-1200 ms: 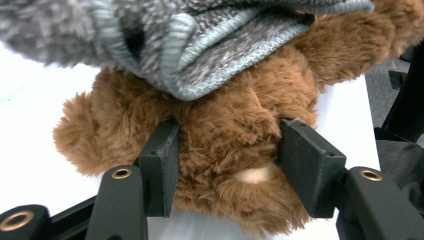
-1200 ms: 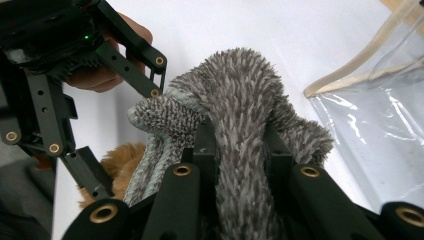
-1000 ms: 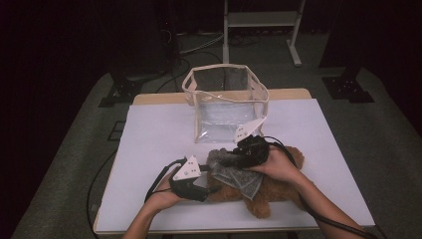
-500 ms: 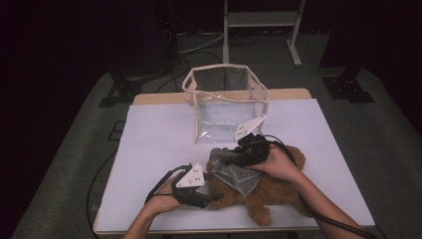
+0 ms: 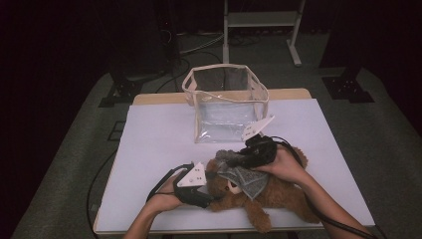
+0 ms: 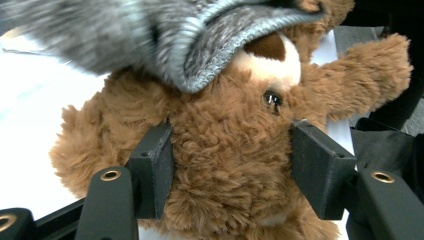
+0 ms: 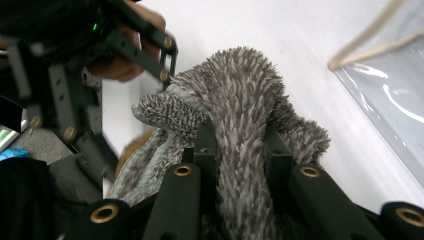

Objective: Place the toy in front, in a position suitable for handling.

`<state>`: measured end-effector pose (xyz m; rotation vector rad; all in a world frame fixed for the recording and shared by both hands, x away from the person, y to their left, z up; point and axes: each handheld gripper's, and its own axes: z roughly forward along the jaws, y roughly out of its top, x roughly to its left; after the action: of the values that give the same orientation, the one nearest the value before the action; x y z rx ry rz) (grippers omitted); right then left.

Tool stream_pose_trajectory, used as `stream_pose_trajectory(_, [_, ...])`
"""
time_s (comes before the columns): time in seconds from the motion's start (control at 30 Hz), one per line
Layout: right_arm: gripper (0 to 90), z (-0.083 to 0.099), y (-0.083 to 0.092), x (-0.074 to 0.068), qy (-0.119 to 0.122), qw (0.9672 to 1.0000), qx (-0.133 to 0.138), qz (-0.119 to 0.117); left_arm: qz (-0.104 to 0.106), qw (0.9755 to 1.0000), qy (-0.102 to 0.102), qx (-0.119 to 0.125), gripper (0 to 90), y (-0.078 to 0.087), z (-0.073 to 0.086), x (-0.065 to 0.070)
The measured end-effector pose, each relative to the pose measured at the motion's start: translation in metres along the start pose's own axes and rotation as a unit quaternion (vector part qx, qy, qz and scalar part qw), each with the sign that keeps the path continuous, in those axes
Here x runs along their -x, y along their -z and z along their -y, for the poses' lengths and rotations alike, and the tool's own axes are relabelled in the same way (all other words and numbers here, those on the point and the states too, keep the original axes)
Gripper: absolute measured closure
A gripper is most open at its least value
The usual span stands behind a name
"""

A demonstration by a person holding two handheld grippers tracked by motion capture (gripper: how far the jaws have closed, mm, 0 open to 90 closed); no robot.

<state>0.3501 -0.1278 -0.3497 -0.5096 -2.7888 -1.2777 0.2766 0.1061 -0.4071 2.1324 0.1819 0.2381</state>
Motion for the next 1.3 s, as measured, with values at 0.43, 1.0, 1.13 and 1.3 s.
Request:
stream_pose_trajectory(0.43, [74.4,0.004,0.000,0.005,-0.001,0.9995,-0.021,0.022,-0.013,0.9998,-0.005,-0.012,39.1,0.001,0.001,-0.003])
stream_pose_trajectory(1.0, [74.2,0.066,0.069,-0.007,-0.021,0.9974,0.005,0.068,-0.035,0.9986,0.038,-0.008,37.6,-0.004,-0.006,-0.025])
stream_pose_trajectory(1.13, [74.3,0.067,0.059,-0.008,-0.018,0.9974,0.012,0.068,-0.028,0.9993,0.024,-0.003,33.6,-0.001,-0.014,-0.025])
stream_pose_trajectory(1.3, [74.3,0.065,0.047,-0.012,-0.013,0.9979,0.019,0.061,-0.017,0.9998,0.010,0.002,28.5,-0.006,-0.029,-0.025])
